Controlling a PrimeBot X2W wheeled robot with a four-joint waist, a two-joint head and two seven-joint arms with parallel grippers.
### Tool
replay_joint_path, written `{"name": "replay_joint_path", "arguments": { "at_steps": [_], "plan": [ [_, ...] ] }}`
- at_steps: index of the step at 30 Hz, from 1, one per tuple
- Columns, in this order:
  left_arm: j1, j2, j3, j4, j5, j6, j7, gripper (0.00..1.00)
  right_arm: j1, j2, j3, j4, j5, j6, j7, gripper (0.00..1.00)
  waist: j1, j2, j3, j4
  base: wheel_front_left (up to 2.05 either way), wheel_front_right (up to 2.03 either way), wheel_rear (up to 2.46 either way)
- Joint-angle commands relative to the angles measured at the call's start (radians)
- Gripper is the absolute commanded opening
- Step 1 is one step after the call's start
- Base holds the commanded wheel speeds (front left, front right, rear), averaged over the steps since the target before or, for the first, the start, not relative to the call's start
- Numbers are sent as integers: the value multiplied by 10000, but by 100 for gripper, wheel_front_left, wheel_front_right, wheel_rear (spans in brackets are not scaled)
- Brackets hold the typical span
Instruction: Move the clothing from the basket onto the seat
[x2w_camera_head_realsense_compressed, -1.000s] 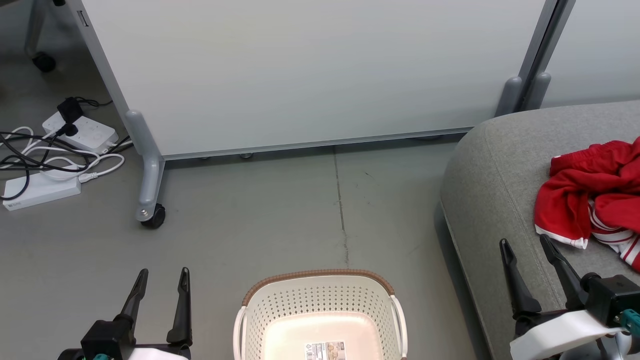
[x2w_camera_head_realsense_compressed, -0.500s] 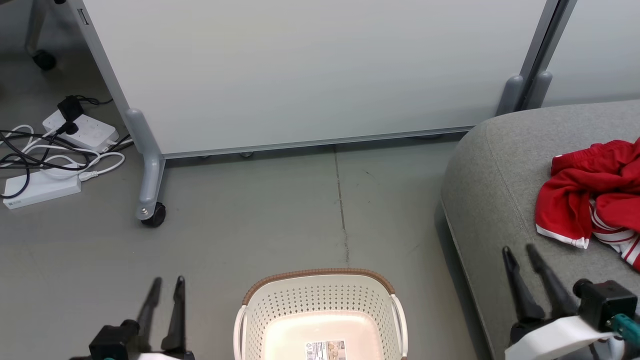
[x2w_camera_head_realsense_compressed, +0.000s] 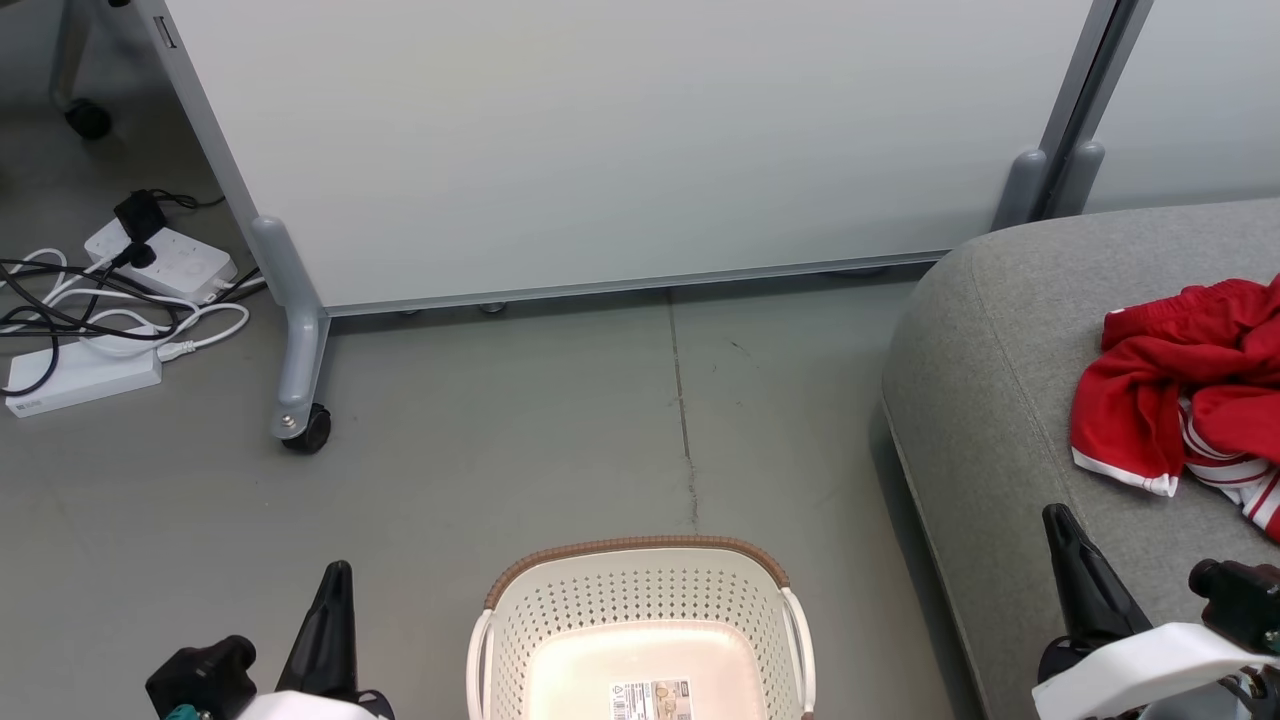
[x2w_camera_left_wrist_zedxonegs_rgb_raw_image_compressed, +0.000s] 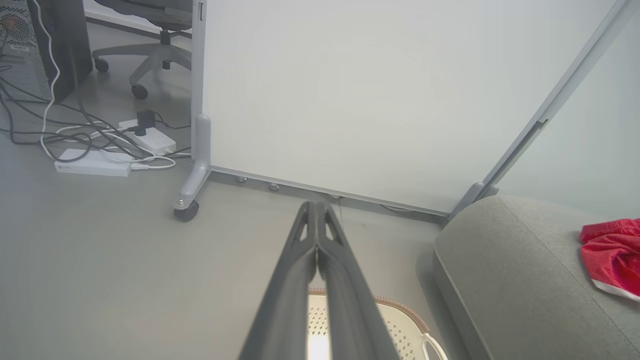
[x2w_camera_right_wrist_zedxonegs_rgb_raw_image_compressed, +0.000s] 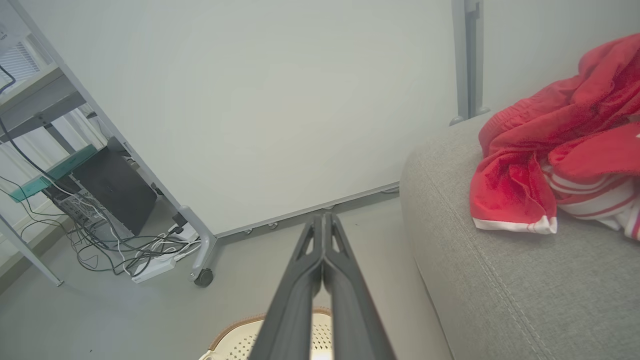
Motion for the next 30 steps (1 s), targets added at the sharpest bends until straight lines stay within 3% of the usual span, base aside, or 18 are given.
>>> {"name": "replay_joint_path", "arguments": {
  "at_steps": [1,30],
  "plan": [
    [-416,11,130,-80,-447,-154,67,0,-330,-119,-112,-5,529,0,84,0,0,0,2,-1,0,0,0],
    [-1242,-413,557,325,-4325,-988,664,0,-1153,-258,-954,1034,4830,1,962,0,0,0,43,-14,0,0,0]
  ]
}}
